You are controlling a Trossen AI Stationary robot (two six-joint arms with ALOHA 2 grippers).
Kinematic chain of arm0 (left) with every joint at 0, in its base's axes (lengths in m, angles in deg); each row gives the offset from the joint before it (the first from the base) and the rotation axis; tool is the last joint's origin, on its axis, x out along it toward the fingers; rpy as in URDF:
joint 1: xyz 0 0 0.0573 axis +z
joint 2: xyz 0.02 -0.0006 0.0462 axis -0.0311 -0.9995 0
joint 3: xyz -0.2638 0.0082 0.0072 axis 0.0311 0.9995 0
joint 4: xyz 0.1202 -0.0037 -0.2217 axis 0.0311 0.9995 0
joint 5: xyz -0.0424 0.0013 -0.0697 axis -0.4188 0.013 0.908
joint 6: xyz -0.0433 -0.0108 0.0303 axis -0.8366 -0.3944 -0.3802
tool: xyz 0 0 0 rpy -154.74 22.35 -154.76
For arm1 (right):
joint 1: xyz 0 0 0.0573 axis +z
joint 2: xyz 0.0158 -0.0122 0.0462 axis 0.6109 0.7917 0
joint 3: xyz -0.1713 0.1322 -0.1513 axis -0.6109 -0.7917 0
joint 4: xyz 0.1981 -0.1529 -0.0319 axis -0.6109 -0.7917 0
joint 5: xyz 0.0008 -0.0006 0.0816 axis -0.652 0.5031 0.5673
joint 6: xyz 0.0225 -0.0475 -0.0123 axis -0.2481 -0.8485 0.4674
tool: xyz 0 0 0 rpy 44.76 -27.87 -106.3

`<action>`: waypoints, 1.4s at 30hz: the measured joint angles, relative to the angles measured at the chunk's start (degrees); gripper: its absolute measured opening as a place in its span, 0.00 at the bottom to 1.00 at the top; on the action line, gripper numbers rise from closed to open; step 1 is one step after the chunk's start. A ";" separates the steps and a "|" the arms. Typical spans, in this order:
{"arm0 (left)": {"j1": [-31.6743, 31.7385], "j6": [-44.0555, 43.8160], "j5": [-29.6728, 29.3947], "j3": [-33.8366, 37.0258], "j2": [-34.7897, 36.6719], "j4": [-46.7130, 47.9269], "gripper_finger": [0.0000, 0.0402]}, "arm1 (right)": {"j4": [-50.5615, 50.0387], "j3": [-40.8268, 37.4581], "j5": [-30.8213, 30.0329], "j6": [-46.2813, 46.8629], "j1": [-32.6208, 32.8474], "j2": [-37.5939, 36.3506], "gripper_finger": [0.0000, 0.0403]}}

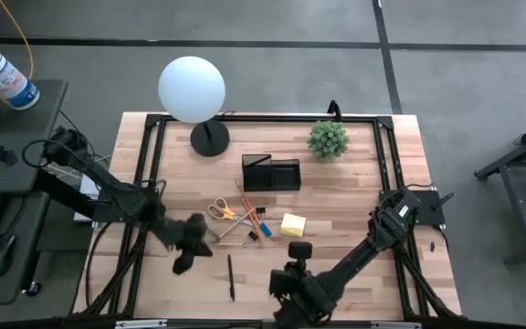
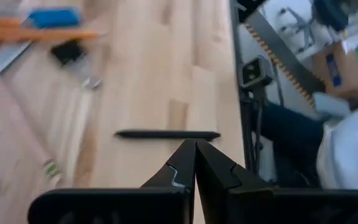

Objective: Pick and place office supplies into organizer
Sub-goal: Put the black pen into the black organizer

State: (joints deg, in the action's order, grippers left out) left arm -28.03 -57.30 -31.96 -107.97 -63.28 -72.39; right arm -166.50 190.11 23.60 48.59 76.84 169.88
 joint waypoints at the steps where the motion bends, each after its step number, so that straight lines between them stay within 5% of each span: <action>1: -1.53 2.97 -1.11 -1.64 -1.48 -0.12 0.00 | 0.00 0.00 -0.26 0.37 0.39 0.00 0.02; 10: -9.75 43.09 -8.56 -15.47 -13.91 -0.16 0.00 | 0.02 0.00 -3.84 3.95 3.38 0.00 0.02; 17: -8.75 59.19 -9.66 -20.50 -22.00 0.17 0.00 | 0.02 0.00 -4.86 6.73 4.72 0.00 0.01; 29: -5.90 71.49 -7.44 -27.00 -29.11 10.97 0.02 | 0.02 0.00 -4.87 8.81 5.24 0.00 0.03; 42: -2.39 74.82 -3.21 -29.90 -33.11 12.64 0.26 | 0.04 0.00 -5.43 9.44 5.24 0.00 0.03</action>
State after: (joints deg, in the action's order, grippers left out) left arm -30.42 17.52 -35.17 -137.87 -96.40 -59.76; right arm -166.45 190.11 18.16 58.03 82.08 169.88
